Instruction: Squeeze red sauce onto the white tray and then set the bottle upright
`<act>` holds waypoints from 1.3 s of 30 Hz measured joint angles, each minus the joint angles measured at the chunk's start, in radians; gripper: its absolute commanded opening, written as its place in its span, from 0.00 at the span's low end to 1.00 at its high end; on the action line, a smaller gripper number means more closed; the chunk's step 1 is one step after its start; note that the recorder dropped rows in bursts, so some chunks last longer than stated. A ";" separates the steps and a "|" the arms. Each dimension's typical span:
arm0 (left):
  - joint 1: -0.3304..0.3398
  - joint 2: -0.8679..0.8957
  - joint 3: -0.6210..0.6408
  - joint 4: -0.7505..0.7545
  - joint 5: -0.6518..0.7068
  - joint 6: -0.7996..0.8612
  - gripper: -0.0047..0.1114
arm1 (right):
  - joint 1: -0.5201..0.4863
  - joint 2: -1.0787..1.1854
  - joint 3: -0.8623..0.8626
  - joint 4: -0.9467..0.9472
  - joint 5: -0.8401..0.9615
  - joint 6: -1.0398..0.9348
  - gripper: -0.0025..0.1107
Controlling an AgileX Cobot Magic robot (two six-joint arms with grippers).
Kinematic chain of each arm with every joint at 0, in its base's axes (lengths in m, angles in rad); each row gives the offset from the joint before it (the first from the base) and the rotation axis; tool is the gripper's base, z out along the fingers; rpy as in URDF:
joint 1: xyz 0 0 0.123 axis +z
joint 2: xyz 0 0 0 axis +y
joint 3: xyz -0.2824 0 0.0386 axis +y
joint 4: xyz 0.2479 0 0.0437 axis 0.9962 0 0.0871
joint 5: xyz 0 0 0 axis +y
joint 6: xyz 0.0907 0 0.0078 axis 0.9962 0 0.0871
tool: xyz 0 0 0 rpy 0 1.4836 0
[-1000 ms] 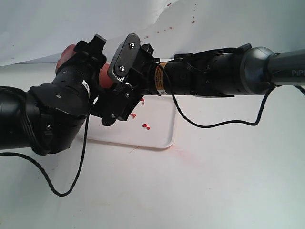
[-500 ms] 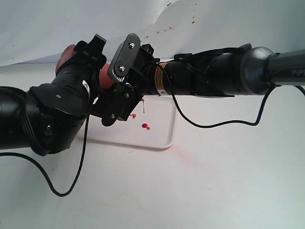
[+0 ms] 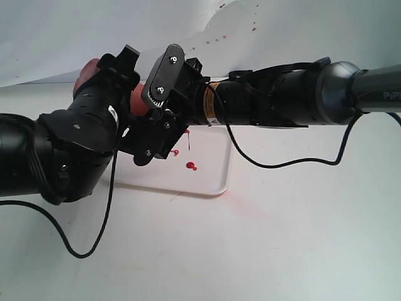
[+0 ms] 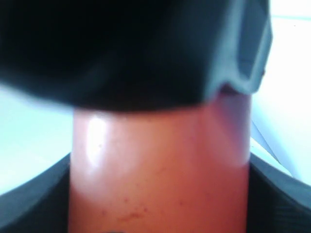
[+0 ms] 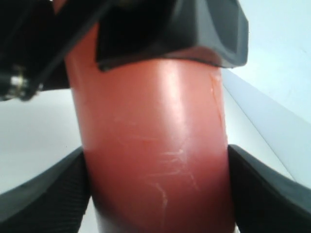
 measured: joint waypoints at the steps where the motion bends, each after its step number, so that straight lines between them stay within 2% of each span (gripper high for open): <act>1: 0.000 0.000 0.000 0.000 0.000 0.000 0.04 | 0.000 0.000 0.000 -0.002 0.000 0.002 0.33; 3: 0.000 0.000 0.000 0.000 0.000 0.000 0.04 | 0.000 0.000 0.000 -0.006 0.000 0.006 0.56; 5: 0.000 0.000 0.000 -0.002 0.000 0.000 0.04 | 0.000 0.000 0.000 -0.008 0.000 0.011 0.73; 7: 0.000 0.000 0.000 -0.002 -0.002 0.000 0.04 | 0.000 0.000 0.000 -0.012 0.000 0.014 0.81; 9: 0.000 0.000 0.000 -0.002 -0.002 0.000 0.04 | 0.000 0.000 0.000 -0.012 0.000 0.017 0.80; 11: 0.000 0.000 0.000 -0.002 -0.003 0.000 0.04 | 0.000 0.000 0.000 -0.012 0.000 0.017 0.75; 13: 0.000 0.000 0.000 -0.002 -0.003 0.000 0.04 | 0.000 0.000 0.000 -0.012 0.000 0.017 0.64; 18: 0.000 0.000 0.000 -0.004 -0.003 0.000 0.04 | 0.000 0.000 0.000 -0.012 0.000 0.020 0.14; 20: 0.000 0.000 0.000 -0.004 -0.003 0.000 0.04 | 0.000 0.000 0.000 -0.012 0.000 0.020 0.02; 24: 0.000 0.000 0.000 -0.004 -0.003 0.000 0.04 | 0.000 0.000 0.000 -0.012 0.000 0.020 0.03; 25: 0.000 0.000 0.000 -0.004 -0.003 0.000 0.04 | 0.000 0.000 0.000 -0.012 0.000 0.020 0.06; 27: 0.000 0.000 0.000 -0.004 -0.003 0.000 0.04 | 0.000 0.000 0.000 -0.012 0.000 0.020 0.24; 28: 0.000 0.000 0.000 -0.004 -0.003 0.000 0.04 | 0.000 0.000 0.000 -0.012 0.000 0.020 0.43; 29: 0.000 0.000 0.000 -0.004 -0.003 0.000 0.04 | 0.000 0.000 0.000 -0.012 0.000 0.024 0.56; 30: 0.000 0.000 0.000 -0.004 -0.003 0.000 0.04 | 0.000 0.000 0.000 -0.014 0.000 0.029 0.76; 31: 0.000 0.000 0.000 -0.012 -0.003 0.000 0.04 | 0.000 0.000 0.000 -0.020 0.000 0.041 0.90; 32: 0.000 0.000 0.000 -0.020 -0.003 0.000 0.04 | 0.000 0.000 0.000 -0.020 0.007 0.055 0.95; 37: 0.000 -0.002 0.000 -0.052 0.021 -0.053 0.04 | 0.000 0.002 0.000 -0.035 0.058 0.205 0.95; 39: 0.000 -0.002 0.000 -0.058 0.023 -0.076 0.04 | -0.002 -0.005 0.000 -0.131 0.068 0.297 0.95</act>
